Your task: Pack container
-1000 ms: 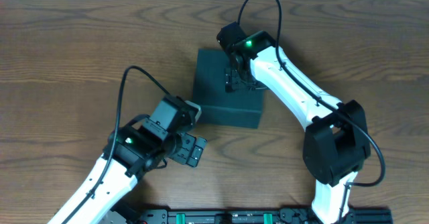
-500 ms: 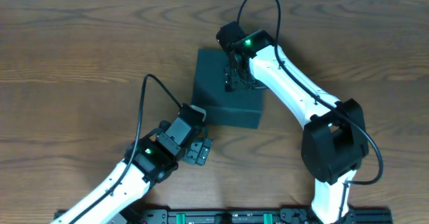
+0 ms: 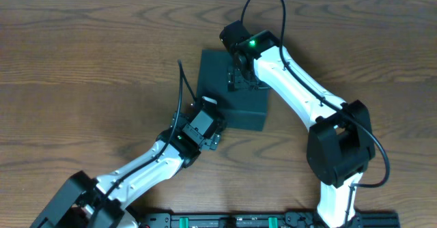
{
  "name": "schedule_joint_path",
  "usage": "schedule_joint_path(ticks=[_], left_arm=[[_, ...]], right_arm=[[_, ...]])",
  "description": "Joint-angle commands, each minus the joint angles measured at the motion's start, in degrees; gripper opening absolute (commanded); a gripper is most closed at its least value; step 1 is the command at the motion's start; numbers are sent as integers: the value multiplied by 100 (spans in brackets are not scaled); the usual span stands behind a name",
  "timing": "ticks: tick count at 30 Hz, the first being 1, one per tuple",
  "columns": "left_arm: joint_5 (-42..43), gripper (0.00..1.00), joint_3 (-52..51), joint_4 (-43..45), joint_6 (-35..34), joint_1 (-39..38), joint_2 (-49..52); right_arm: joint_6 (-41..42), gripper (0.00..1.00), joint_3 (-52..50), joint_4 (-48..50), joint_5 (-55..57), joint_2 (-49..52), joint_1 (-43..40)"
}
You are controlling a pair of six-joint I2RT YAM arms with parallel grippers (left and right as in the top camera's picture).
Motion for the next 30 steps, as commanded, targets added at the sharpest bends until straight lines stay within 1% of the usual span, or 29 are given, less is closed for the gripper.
schedule_joint_path(ticks=[1,11,13,17,20,25,30], left_arm=[[-284,95,-24,232,-87,-2,219],[-990,95,-24,870,-76,94,319],[-1119,95,-24,981,44,122,323],[-1130,95,-24,1145,245,149,323],[-1128,95,-22,1150,243,98,258],[-1130,95,-7,831,317,-190,-431],[-1130,95,13,44,522,-389,-1729]], right_arm=[[109,99,-120,81,-101,417,33],[109,99,-120,96,-101,417,33],[109,99,-120,118,-101,417,33],[109,99,-120,155,-101,417,33],[109,99,-120,153,-79,413,33],[109,99,-120,151,118,293,33],[109,99,-120,-4,133,-55,35]])
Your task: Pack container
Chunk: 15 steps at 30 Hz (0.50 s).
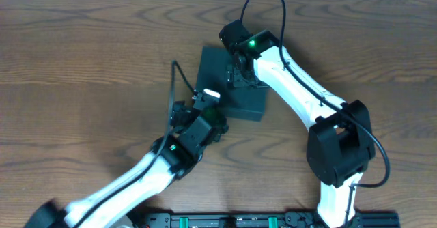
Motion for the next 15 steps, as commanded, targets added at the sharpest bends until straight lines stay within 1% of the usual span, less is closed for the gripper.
schedule_joint_path(ticks=[1,4,7,10,12,13,15], left_arm=[[-168,95,17,-391,168,-35,-859],[-247,95,20,-931,444,-31,-1635],[-426,95,20,-1467,638,-31,-2170],[-470,95,20,-1915,461,-4,-2538],[-463,95,20,-2087,87,186,-2590],[-402,95,20,-2096,-92,391,-2557],[26,95,39,-1895,-140,988,-2323]], right_arm=[[68,99,-122,-144,107,-122,33],[68,99,-122,-256,120,-557,66],[-26,99,-122,-256,160,-1073,136],[-127,99,-122,-339,479,-1644,269],[-96,99,-122,-494,767,-1956,334],[17,99,-122,-608,909,-2072,337],[424,99,-122,-863,1228,-2151,201]])
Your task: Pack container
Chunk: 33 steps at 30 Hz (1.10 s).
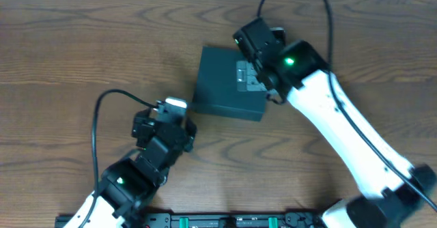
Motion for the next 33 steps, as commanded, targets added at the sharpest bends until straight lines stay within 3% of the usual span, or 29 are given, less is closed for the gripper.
schedule_joint_path(ticks=[1,5,9,17,26,33], left_arm=[[584,95,94,188,-269,837,363],[1825,95,621,284,-229,2146,1279],[2765,95,1274,315,157,2717,2433],[2981,95,1816,323,192,2669,3917],[3132,95,1816,391,190,2664,4301],[3803,95,1816,302,4,2544,4308]], right_arm=[[409,99,-4,-157,610,55,-216],[654,99,-11,-227,428,267,-979],[682,99,-11,114,-127,656,-1591],[664,99,-11,295,-278,1768,-1681],[662,99,-11,739,-551,2479,-1679],[568,99,-11,1272,-710,2483,-1591]])
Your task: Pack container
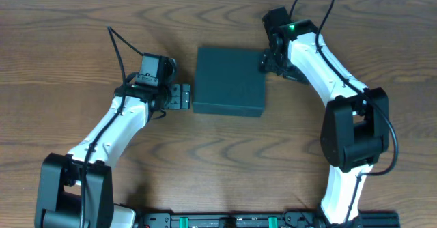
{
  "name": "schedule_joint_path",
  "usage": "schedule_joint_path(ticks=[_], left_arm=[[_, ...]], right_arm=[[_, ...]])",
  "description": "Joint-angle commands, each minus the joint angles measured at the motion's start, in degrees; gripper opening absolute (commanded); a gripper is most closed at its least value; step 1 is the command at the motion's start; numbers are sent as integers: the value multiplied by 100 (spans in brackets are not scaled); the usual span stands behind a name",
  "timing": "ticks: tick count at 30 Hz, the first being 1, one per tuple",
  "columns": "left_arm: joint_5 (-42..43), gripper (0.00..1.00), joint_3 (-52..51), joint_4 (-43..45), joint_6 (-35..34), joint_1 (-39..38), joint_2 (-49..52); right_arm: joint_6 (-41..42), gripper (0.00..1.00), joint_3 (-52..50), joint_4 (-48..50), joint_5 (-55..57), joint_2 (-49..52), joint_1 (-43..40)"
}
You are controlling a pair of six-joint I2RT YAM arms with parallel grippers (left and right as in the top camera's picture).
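Observation:
A dark, closed rectangular container (229,81) lies flat in the middle of the table, its sides square to the table edges. My left gripper (184,96) lies level at the container's left side, fingertips at or just short of its wall; the fingers look pressed together with nothing between them. My right gripper (266,62) is at the container's upper right corner, mostly hidden under its own wrist, so its jaws do not show. Nothing else to pack is in view.
The brown wooden table (82,30) stretches bare to the left and right. Both arm bases and a black rail (225,221) sit along the near edge. A white strip runs along the far edge.
Both arms have come down to table level. My left gripper went from below-left of the container to its left side, and my right from its top right to its right corner. The container now lies square.
The container first lay tilted, my right gripper on its top and my left at its lower left corner. Then my left gripper was at its left edge. Later both arms were raised and the container lay nearly straight. Now it lies square with a gripper on each side.

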Motion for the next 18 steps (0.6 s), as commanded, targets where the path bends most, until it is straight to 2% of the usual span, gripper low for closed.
schedule_joint_path(ticks=[1,18], left_arm=[[293,95,111,-120,-166,-127,48],[-151,95,111,-304,-203,-149,39]], right_arm=[[-26,99,-7,170,-188,22,136],[4,99,-7,35,-378,22,584]])
